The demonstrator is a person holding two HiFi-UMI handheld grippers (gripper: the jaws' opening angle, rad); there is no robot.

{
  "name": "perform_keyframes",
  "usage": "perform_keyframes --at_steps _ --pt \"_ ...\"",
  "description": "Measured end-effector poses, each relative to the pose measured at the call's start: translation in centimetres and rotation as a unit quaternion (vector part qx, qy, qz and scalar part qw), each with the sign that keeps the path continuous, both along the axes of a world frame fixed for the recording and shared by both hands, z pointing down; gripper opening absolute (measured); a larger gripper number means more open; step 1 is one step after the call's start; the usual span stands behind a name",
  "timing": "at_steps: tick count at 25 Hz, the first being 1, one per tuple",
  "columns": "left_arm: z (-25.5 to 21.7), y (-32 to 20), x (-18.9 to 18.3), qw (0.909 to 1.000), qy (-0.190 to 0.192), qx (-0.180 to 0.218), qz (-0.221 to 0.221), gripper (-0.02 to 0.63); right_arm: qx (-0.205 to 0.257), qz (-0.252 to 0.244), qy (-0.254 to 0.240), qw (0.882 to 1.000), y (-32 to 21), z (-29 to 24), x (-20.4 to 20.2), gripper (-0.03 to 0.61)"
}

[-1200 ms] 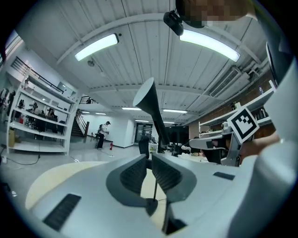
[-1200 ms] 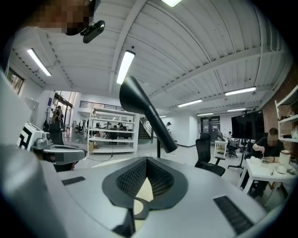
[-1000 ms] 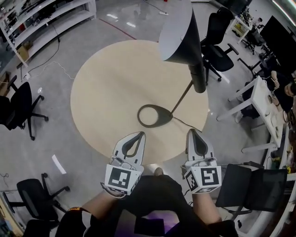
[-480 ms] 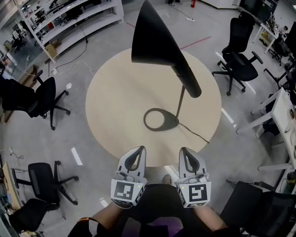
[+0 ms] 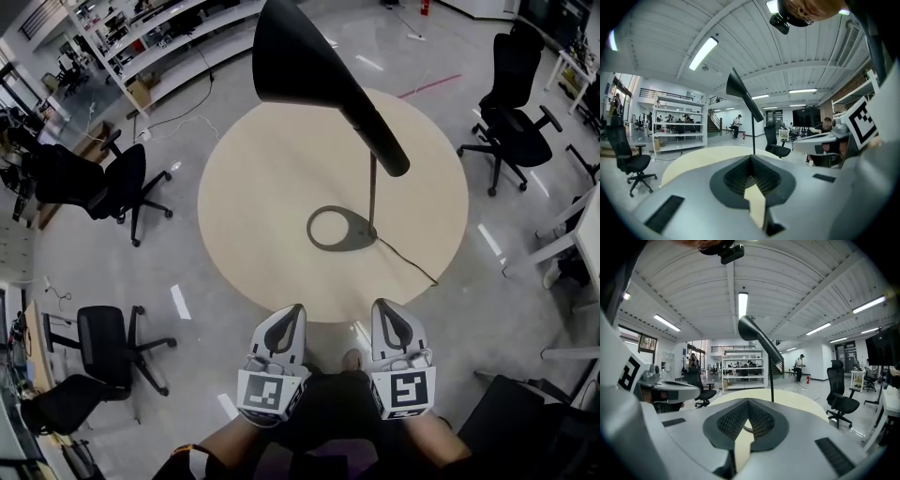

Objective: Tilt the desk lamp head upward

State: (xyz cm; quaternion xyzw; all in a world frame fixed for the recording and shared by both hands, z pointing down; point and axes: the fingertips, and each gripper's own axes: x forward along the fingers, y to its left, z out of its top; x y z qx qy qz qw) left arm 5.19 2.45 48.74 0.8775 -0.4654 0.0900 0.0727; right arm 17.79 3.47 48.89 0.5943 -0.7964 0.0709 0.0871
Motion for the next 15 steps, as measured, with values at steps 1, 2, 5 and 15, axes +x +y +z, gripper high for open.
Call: perform_keyframes --at_steps 1,2,5,15 --pt "-0.3 0.1 -0.2 1.0 -0.002 0.002 -0.003 0.048 0.002 -0.001 -0.002 1.0 0.2 0.0 -0.2 0.009" --pt "-0.5 0.2 -0.4 1.0 -0.003 0.005 -0.006 0.048 0.003 -0.001 -0.003 1.0 0.4 0.0 -0.4 0.009" --pt "-0.5 0.7 -1.1 1.0 -0.002 0.005 -0.008 0.048 0.012 0.0 -0.006 1.0 0.9 -0.3 -1.0 0.009" --pt "-1.7 0.2 -3.7 0.9997 0.0 0.015 0.021 0.048 -0.007 0.024 -0.004 1.0 1.0 -0.8 -3.5 0.009"
